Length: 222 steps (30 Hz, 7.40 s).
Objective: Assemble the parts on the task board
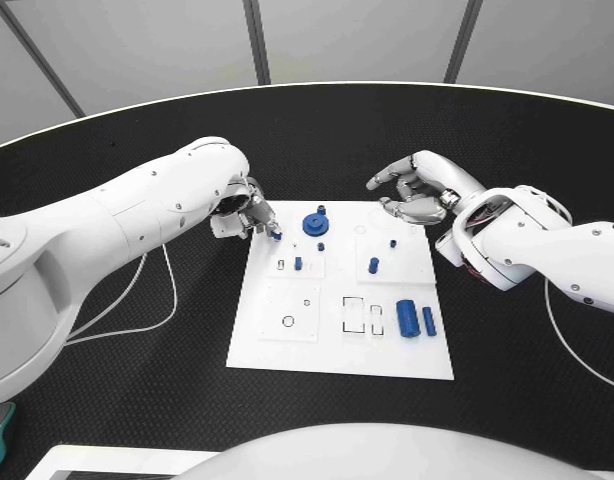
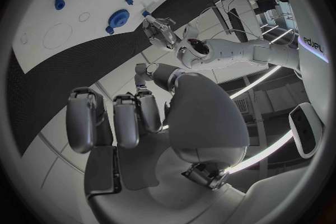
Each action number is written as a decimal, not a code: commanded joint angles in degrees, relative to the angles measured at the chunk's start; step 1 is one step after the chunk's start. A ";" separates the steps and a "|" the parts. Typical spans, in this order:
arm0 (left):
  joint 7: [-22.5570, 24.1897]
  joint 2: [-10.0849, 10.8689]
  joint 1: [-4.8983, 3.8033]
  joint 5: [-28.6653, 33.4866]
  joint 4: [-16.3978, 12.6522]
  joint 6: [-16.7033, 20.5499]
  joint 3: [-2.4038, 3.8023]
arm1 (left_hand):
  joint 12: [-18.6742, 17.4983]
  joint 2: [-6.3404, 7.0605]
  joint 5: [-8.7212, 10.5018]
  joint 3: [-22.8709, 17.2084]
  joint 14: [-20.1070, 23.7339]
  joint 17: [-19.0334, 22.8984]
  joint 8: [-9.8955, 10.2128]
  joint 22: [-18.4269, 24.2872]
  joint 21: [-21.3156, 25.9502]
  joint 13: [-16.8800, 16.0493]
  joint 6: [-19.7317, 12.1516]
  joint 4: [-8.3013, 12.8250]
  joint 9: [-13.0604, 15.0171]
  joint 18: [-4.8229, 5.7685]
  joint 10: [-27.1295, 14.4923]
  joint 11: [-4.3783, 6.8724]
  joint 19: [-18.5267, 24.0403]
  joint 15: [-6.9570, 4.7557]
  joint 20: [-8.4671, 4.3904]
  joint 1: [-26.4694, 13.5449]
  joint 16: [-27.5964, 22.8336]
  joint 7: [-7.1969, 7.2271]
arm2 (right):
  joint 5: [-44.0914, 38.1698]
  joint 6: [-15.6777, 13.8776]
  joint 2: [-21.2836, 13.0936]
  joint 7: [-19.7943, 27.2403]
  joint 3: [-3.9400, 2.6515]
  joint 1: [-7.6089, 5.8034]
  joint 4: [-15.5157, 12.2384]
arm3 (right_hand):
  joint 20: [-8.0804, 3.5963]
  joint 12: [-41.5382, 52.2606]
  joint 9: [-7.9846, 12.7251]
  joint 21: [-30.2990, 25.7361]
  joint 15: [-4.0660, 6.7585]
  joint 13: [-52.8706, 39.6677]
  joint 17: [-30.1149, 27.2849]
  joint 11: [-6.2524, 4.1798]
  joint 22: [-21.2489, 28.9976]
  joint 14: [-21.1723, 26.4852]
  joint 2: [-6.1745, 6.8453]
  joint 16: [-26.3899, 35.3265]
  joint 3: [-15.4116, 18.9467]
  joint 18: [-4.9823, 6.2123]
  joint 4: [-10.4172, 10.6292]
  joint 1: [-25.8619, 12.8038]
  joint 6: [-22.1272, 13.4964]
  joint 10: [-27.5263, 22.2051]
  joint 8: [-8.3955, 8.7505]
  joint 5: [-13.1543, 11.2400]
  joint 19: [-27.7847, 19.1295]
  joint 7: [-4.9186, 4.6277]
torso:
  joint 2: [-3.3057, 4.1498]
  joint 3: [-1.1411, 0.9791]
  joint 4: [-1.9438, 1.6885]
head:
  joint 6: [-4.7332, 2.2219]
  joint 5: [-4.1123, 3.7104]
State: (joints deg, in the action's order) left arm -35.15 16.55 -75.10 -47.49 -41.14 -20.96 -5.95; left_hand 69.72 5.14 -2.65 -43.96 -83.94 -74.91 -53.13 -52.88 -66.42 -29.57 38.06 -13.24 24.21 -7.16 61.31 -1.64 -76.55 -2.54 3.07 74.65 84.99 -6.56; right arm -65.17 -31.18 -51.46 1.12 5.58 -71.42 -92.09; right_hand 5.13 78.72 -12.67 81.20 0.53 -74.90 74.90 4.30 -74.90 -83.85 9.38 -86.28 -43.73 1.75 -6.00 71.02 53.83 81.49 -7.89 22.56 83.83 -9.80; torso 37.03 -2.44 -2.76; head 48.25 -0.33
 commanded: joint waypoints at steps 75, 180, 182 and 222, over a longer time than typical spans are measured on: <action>0.21 12.88 2.54 -3.40 -24.46 8.48 -0.54 | 0.81 4.13 -7.73 -14.72 -3.25 -3.51 -5.66 -2.90 -2.62 -3.19 1.75 10.94 2.41 0.23 5.02 1.70 -1.29 -1.30 -0.84 -6.80 0.25 1.95 | 0.00 0.07 -0.32 0.50 0.01 0.02 0.44 | 0.41 -0.08 0.10 -0.23 -0.45 -3.91 8.06 0.28 -8.11 -4.53 -0.08 0.08 0.08 0.64 -0.04 -0.41 0.09 -0.32 0.23 0.17 2.39 -0.21 | -0.70 -0.20 -0.46 | 1.75 0.16; -2.14 9.00 2.93 -4.12 -20.32 4.33 -0.89 | 1.29 4.13 -9.76 -14.67 -3.47 -4.34 -6.34 -3.33 -2.97 -4.55 2.08 11.02 2.55 0.31 6.11 1.89 -1.42 -1.44 -0.98 -7.89 0.63 2.18 | 0.00 0.79 -0.51 0.42 0.01 0.02 0.14 | 0.43 -0.09 0.15 -0.26 -0.46 -3.88 8.04 0.30 -8.12 -4.52 -0.10 0.09 0.09 0.64 -0.10 -0.34 0.16 -0.35 0.33 0.18 2.40 -0.23 | -0.79 -0.24 -0.40 | 1.75 -0.20; -2.21 8.91 2.93 -4.12 -20.20 4.26 -0.90 | 1.29 4.12 -9.73 -14.69 -3.48 -4.36 -6.35 -3.40 -3.02 -4.60 2.04 11.04 2.56 0.33 6.12 1.90 -1.44 -1.44 -0.98 -7.91 0.64 2.18 | 0.00 0.81 -0.51 0.42 0.01 0.02 0.12 | 0.43 -0.09 0.15 -0.26 -0.46 -3.88 8.04 0.30 -8.12 -4.52 -0.10 0.09 0.09 0.64 -0.10 -0.34 0.16 -0.35 0.33 0.18 2.40 -0.23 | -0.77 -0.24 -0.41 | 1.75 -0.27; -2.76 8.48 3.04 -3.04 -18.21 5.80 -2.27 | 1.06 9.25 -8.10 2.60 -3.26 -3.57 -5.21 -2.78 -2.22 -3.74 3.22 3.58 0.67 0.29 5.06 2.50 -1.38 -1.90 -1.42 -13.64 0.24 3.15 | 0.00 0.64 -0.66 0.45 0.01 0.01 -0.05 | 0.44 -0.27 0.20 -0.44 -0.47 -3.70 7.85 0.32 -8.00 -4.48 -0.03 0.20 0.09 0.68 -0.20 -0.30 0.13 -0.51 0.43 0.18 2.33 -0.26 | -0.79 -0.23 -0.44 | 1.75 -0.55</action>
State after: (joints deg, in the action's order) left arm -37.91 25.02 -72.06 -50.54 -59.35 -15.22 -8.23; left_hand 70.54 13.92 -11.03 -41.60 -83.94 -74.90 -59.03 -55.70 -69.02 -33.28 41.14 -9.69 24.91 -7.16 66.64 0.64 -77.81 -4.19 1.82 61.12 85.38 -3.33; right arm -65.17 -30.53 -52.12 1.58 5.59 -71.41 -92.14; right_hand 5.33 78.72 -12.55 80.96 0.32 -74.91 74.91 4.51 -74.91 -84.06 9.38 -86.28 -43.73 1.74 -6.00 71.02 53.83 81.28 -7.66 22.56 84.03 -9.80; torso 36.25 -2.64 -3.20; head 50.00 -0.87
